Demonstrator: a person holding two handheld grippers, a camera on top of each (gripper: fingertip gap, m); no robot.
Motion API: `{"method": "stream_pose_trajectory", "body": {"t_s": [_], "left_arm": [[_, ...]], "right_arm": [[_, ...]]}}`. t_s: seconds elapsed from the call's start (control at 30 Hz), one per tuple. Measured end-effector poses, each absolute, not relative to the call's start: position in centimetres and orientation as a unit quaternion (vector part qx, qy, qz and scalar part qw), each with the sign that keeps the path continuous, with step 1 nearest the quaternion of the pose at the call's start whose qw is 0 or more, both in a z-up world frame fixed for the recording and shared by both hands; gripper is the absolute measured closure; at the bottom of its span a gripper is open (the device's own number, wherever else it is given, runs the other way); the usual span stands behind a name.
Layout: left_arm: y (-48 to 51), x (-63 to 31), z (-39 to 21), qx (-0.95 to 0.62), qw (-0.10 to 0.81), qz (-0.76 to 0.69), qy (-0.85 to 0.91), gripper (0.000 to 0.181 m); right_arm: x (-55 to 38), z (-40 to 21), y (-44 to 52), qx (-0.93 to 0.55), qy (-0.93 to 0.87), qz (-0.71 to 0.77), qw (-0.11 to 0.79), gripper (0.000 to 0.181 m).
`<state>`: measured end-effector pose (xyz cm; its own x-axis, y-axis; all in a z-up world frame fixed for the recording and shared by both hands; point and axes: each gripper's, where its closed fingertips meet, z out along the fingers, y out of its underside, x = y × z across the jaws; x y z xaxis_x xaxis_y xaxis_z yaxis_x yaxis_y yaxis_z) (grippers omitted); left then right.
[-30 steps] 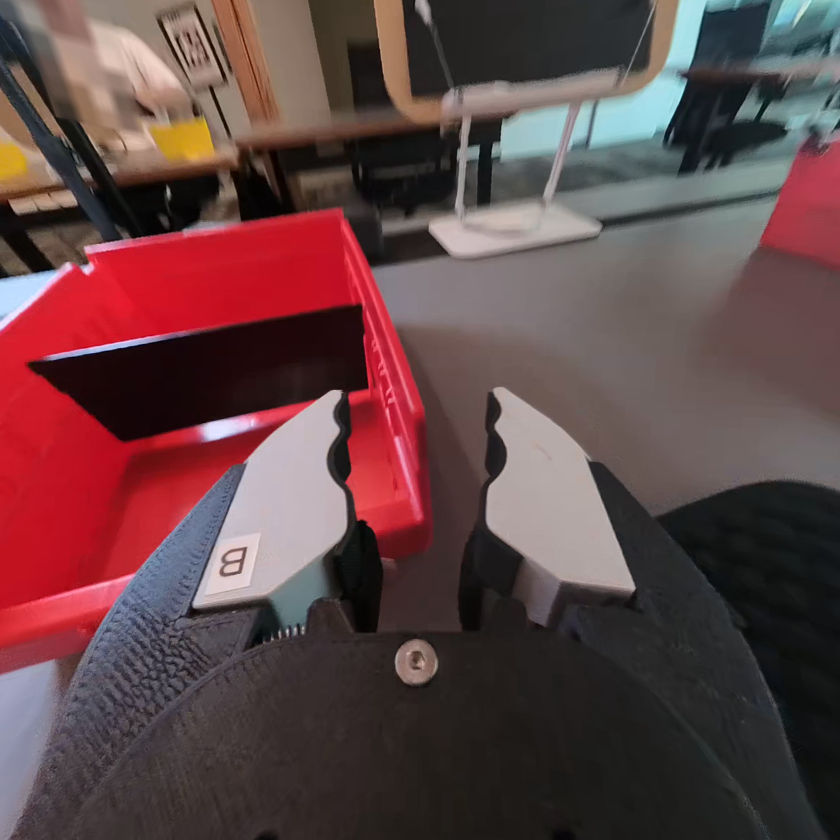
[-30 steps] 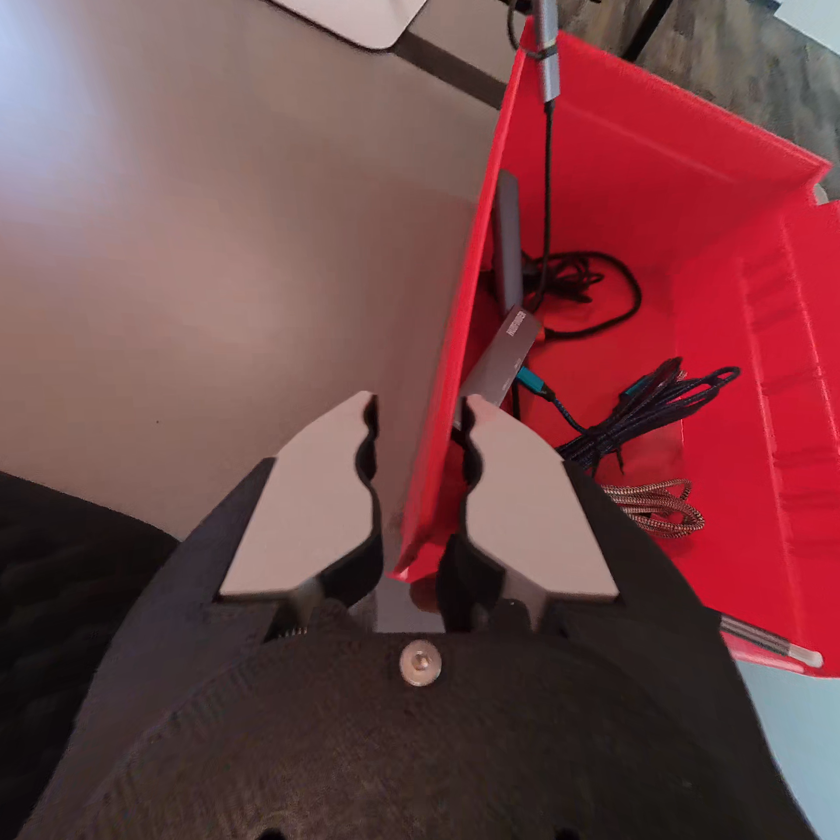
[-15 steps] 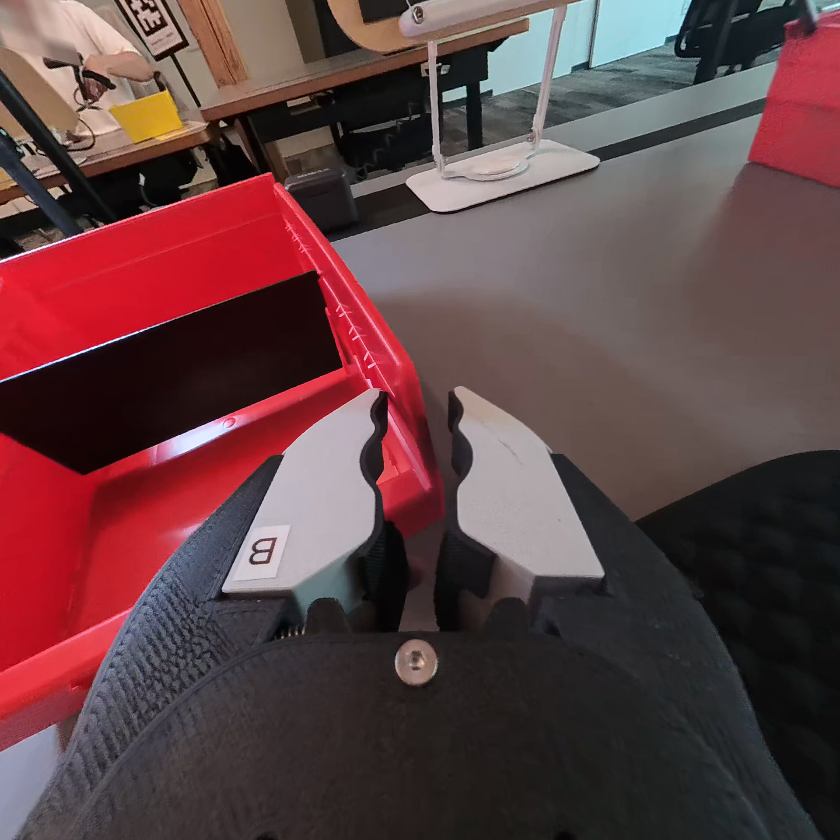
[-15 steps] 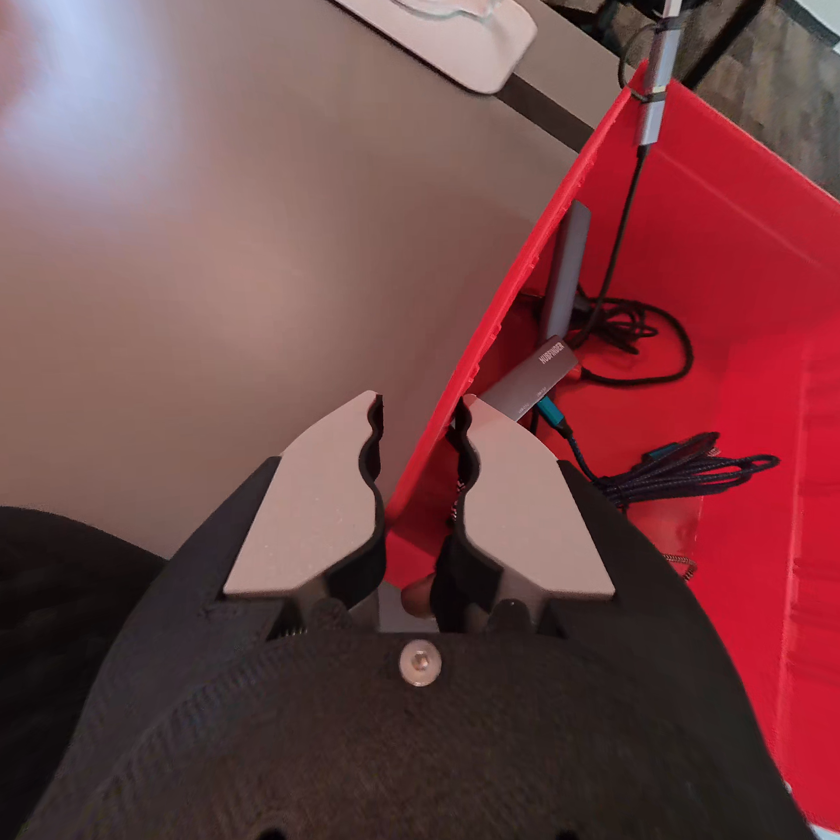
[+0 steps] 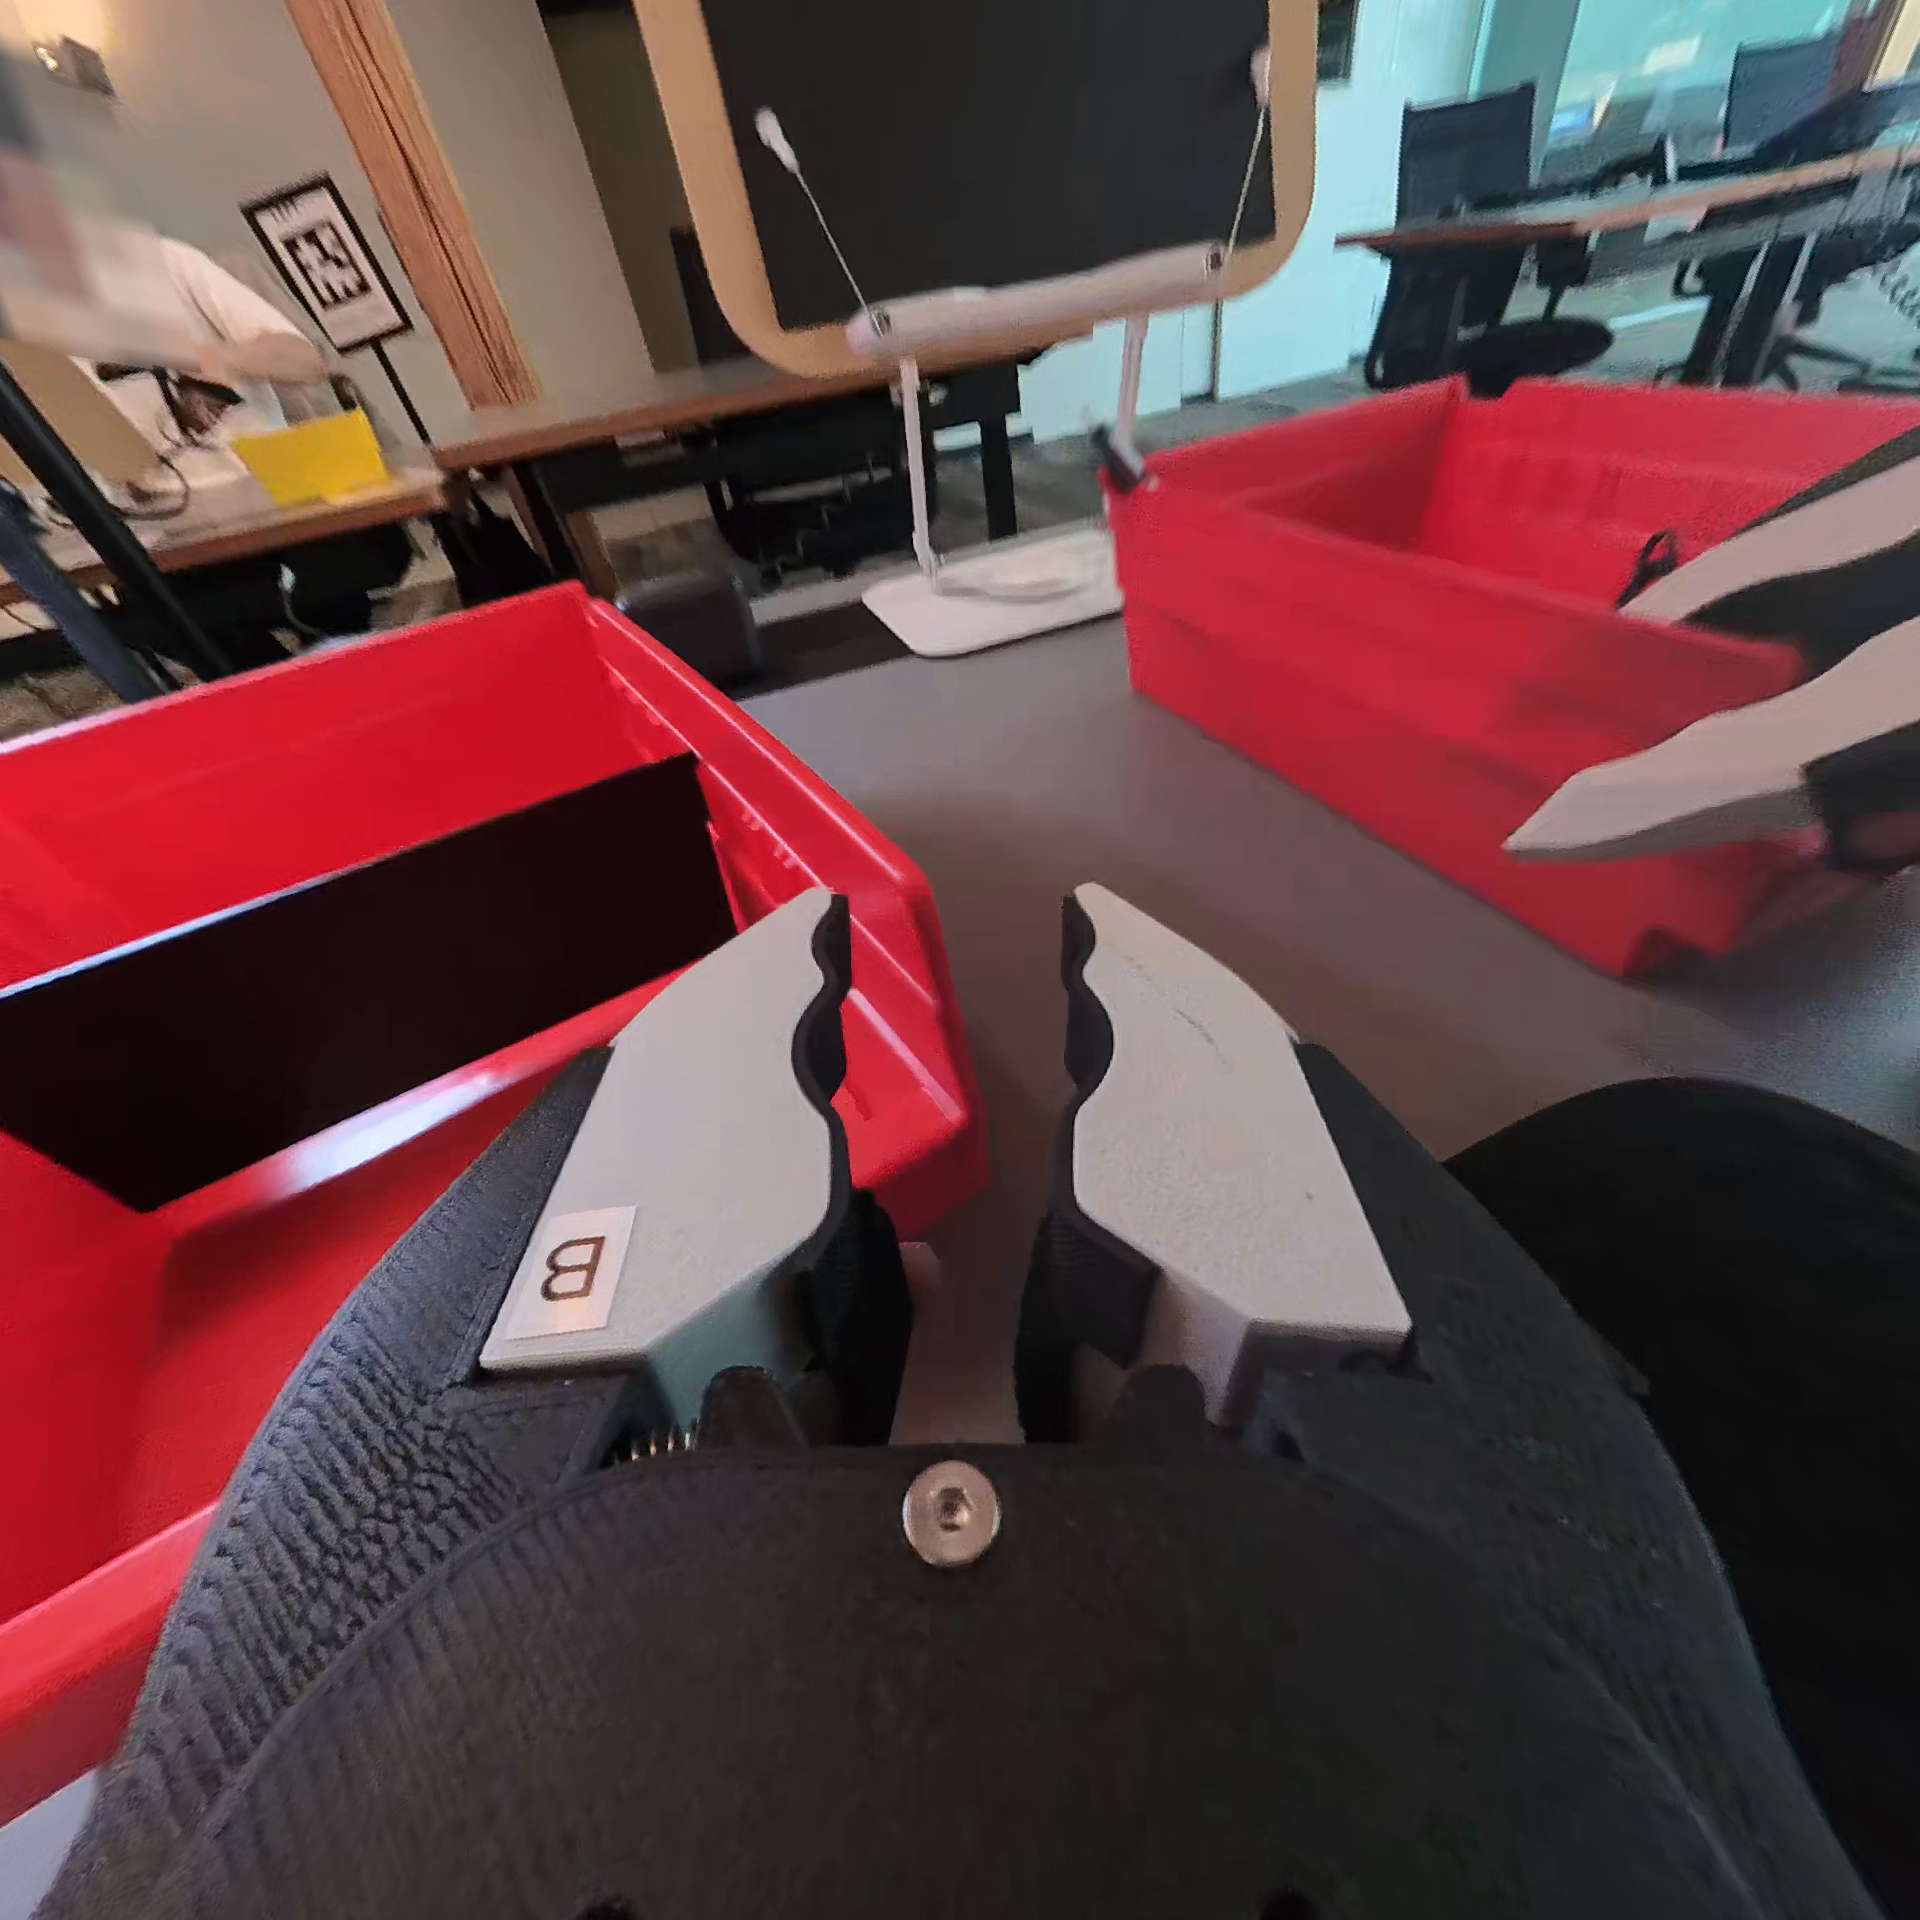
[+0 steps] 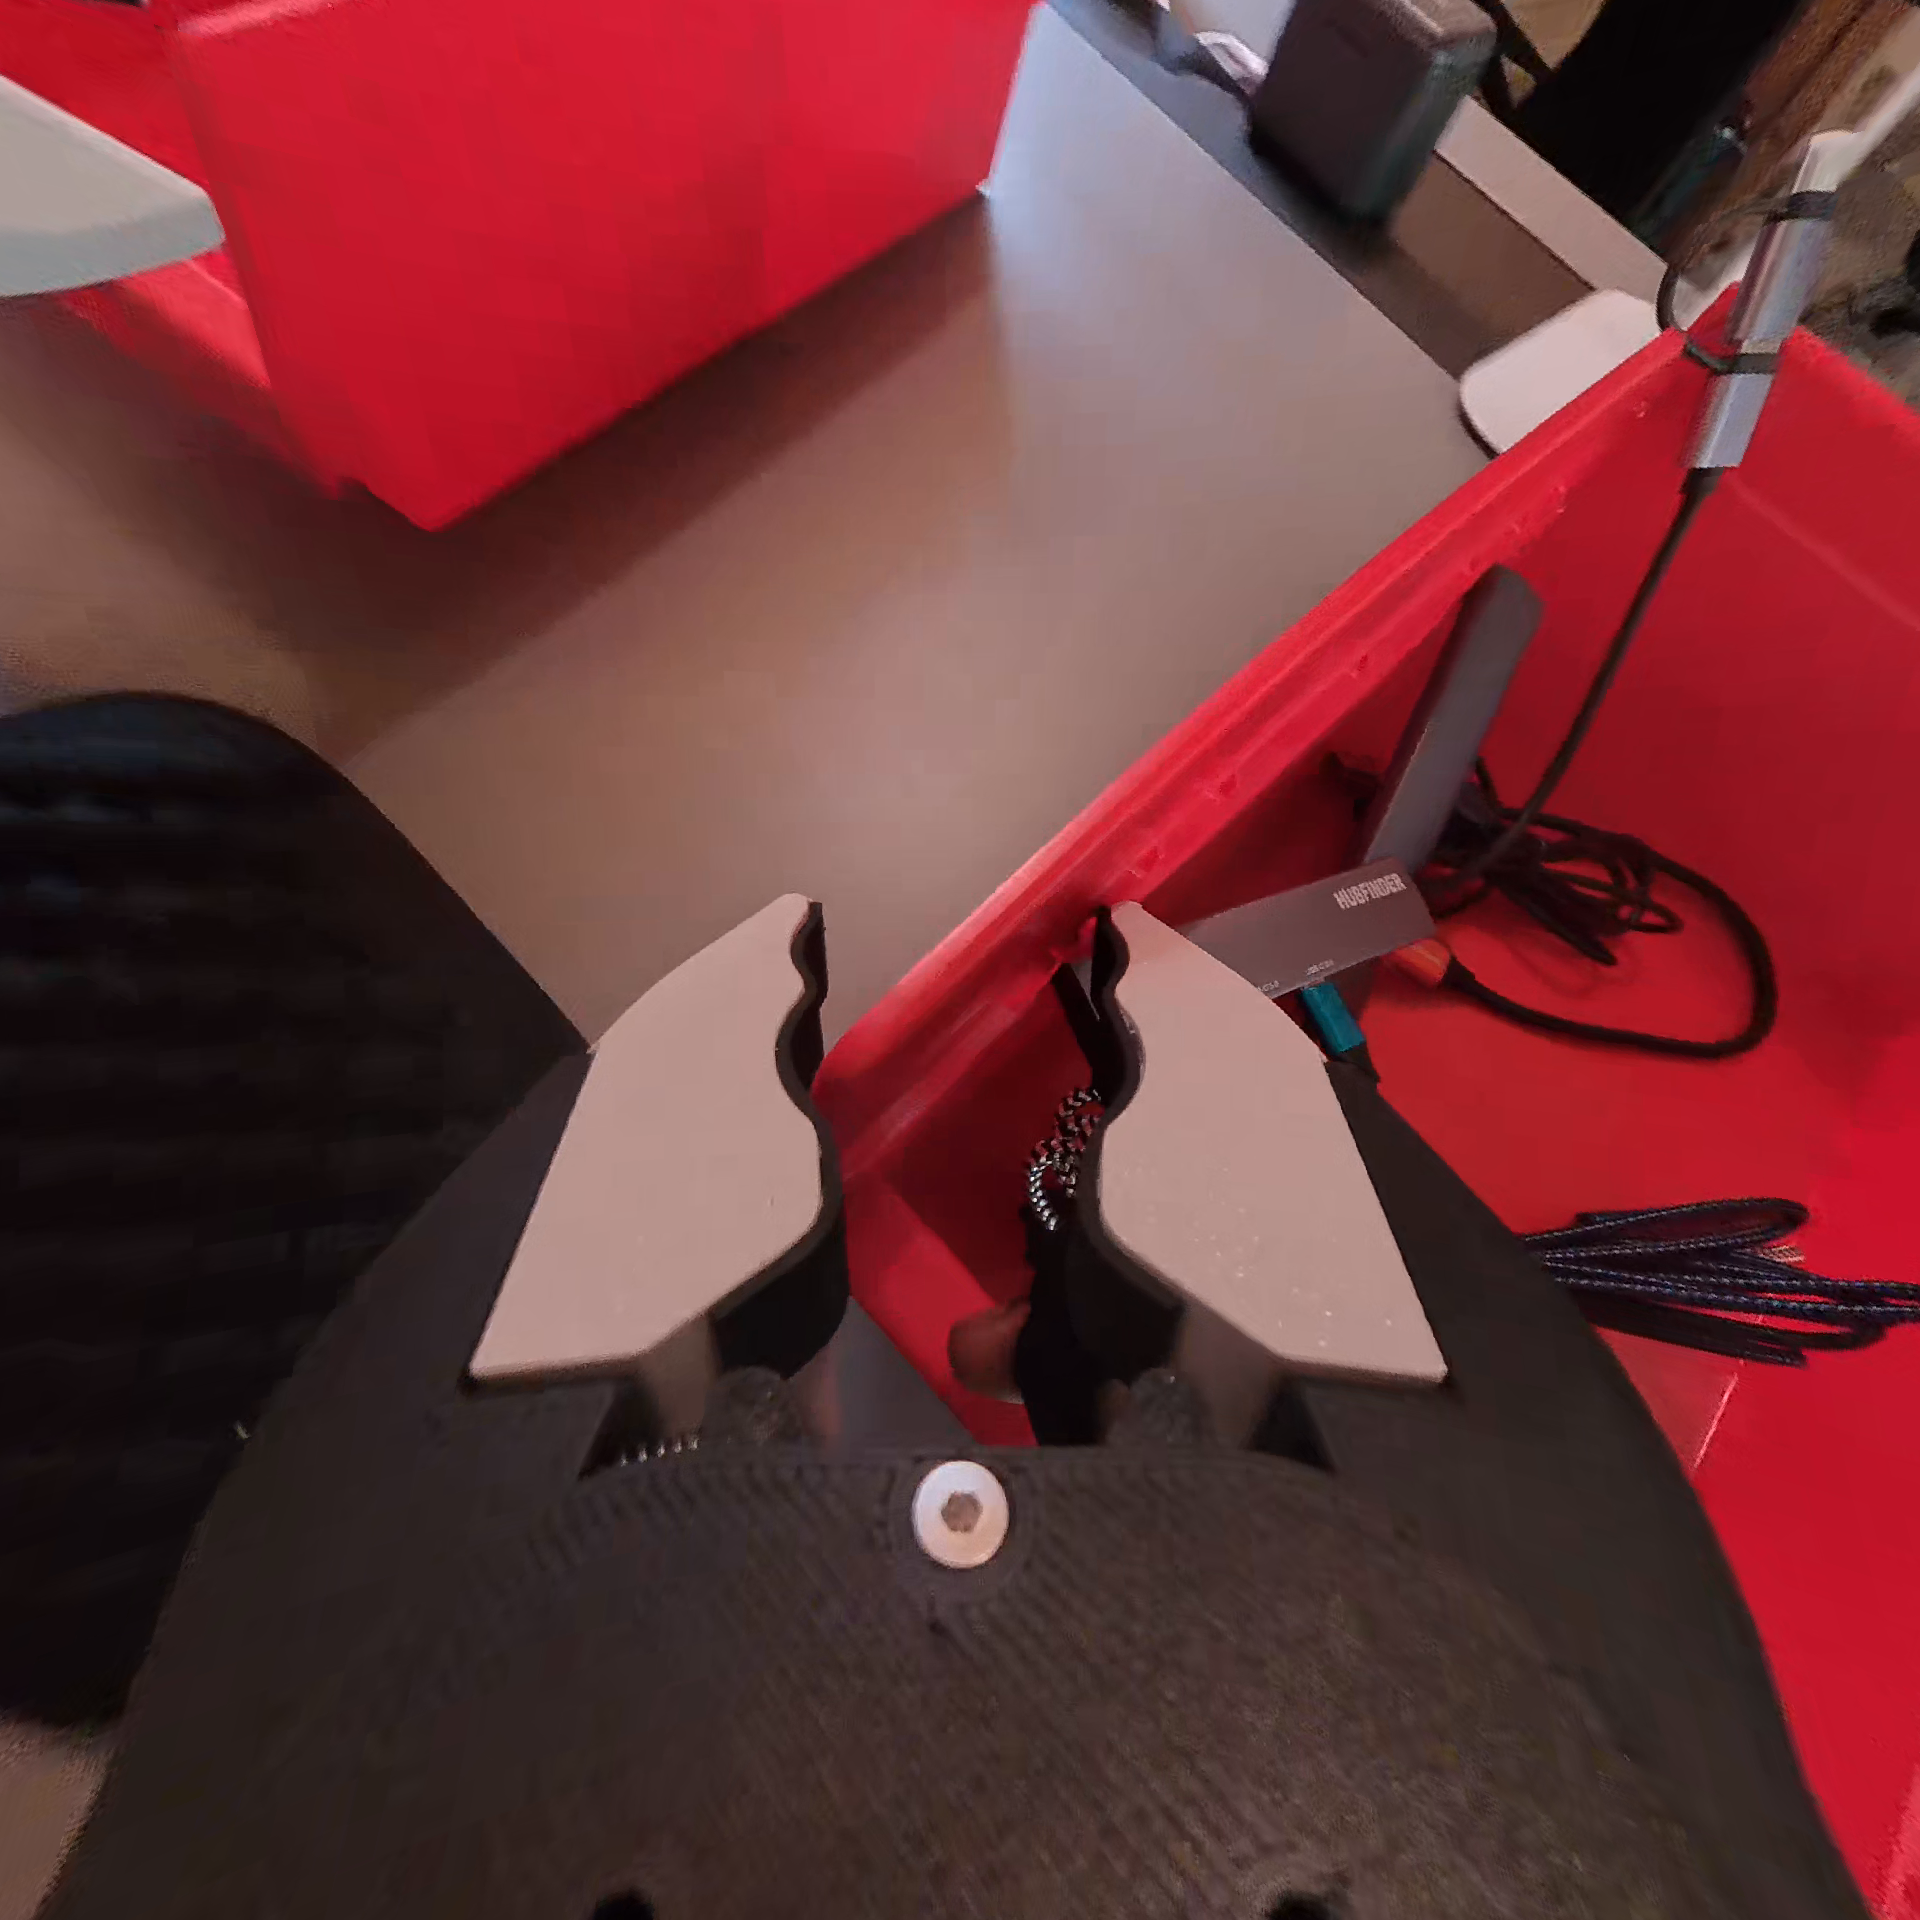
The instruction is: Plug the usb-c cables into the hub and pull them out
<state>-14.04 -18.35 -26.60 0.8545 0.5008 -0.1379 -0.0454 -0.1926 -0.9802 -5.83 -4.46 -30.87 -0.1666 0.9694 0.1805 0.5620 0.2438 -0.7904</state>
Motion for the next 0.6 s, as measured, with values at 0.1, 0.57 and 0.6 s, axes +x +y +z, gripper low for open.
{"method": "stream_pose_trajectory", "body": {"t_s": [0.1, 0.57, 0.6], "left_arm": [[-20.6, -14.7, -24.9, -0.716, 0.630, 0.256, -0.161, 0.144], [-35.4, -23.4, -23.4, -0.606, 0.595, 0.408, -0.334, 0.132], [-35.8, -24.0, -23.4, -0.606, 0.593, 0.405, -0.341, 0.130]], "right_arm": [[-7.9, -30.9, -7.0, -0.525, -0.715, 0.301, 0.349, 0.133], [-10.8, -27.2, -14.2, -0.472, -0.667, 0.534, 0.216, 0.134], [-10.6, -26.6, -14.1, -0.471, -0.653, 0.545, 0.235, 0.132]]}}
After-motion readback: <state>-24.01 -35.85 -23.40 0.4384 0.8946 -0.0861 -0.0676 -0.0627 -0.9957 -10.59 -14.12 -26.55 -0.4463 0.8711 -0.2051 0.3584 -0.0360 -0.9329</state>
